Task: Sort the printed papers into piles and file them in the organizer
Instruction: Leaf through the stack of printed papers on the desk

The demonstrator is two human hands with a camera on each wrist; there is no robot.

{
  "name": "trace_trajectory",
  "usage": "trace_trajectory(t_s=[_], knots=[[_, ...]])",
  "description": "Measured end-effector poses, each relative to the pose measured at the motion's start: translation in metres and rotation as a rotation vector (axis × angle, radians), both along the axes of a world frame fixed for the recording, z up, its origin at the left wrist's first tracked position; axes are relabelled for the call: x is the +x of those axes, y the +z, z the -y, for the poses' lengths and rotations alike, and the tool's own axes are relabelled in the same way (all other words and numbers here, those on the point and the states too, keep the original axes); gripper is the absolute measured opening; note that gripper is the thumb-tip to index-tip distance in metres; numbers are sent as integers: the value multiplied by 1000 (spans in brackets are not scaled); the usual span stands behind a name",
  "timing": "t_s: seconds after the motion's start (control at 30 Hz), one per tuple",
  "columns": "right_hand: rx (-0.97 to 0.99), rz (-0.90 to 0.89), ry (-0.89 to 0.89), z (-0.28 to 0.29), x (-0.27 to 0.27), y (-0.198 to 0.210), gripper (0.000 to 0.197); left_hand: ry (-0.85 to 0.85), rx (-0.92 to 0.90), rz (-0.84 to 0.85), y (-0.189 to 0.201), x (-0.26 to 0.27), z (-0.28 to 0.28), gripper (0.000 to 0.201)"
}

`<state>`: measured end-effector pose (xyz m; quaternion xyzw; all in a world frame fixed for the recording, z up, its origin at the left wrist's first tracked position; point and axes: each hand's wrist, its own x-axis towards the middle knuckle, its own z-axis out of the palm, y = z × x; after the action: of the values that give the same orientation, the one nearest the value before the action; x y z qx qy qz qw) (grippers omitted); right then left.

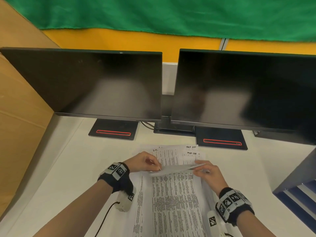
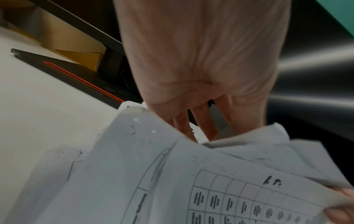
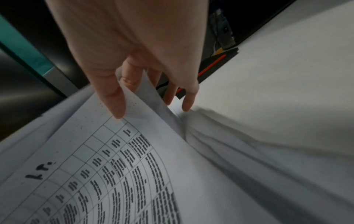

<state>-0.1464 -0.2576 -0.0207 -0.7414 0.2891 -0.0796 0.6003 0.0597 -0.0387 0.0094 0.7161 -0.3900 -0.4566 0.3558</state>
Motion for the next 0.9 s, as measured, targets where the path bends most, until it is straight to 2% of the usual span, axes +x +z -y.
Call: trace_trajectory(t_s=[0.07, 0.1, 0.17, 0.2, 0.27, 0.33, 0.43, 0.53, 0.57, 0.7, 0.83, 0.9], knots=[[20, -10, -13, 0, -2, 3, 20, 127, 10, -18, 2, 2, 1, 25], [21, -17, -10, 1, -2, 5, 18, 266, 6, 9, 1, 5, 2, 32], [20, -20, 3, 2, -3, 7, 12, 513, 5, 203, -4, 17, 1, 26], [20, -19, 7, 3, -3, 7, 10, 531, 61, 365, -6, 24, 0, 21], [22, -16, 15, 6, -2, 5, 7, 376, 238, 603, -13, 31, -2, 23], [31, -18, 20, 7, 0, 4, 6, 247, 351, 711, -16, 30, -1, 25], [23, -33, 29, 6, 2, 8, 7, 156, 347, 892, -12, 26, 0, 19], [-18, -55, 25, 7, 6, 6, 12, 73, 229, 1093, -4, 23, -2, 42], [-39, -63, 29, 8, 7, 4, 12, 91, 157, 1121, 1, 21, -3, 40], [-67, -92, 50, 9, 11, 2, 9, 298, -58, 1180, 46, 17, -9, 10], [-102, -168, 88, 10, 10, 3, 18, 604, -296, 1241, 115, 34, -29, 10], [-99, -201, 106, 10, 8, 4, 18, 769, -414, 1173, 149, 51, -44, 12]])
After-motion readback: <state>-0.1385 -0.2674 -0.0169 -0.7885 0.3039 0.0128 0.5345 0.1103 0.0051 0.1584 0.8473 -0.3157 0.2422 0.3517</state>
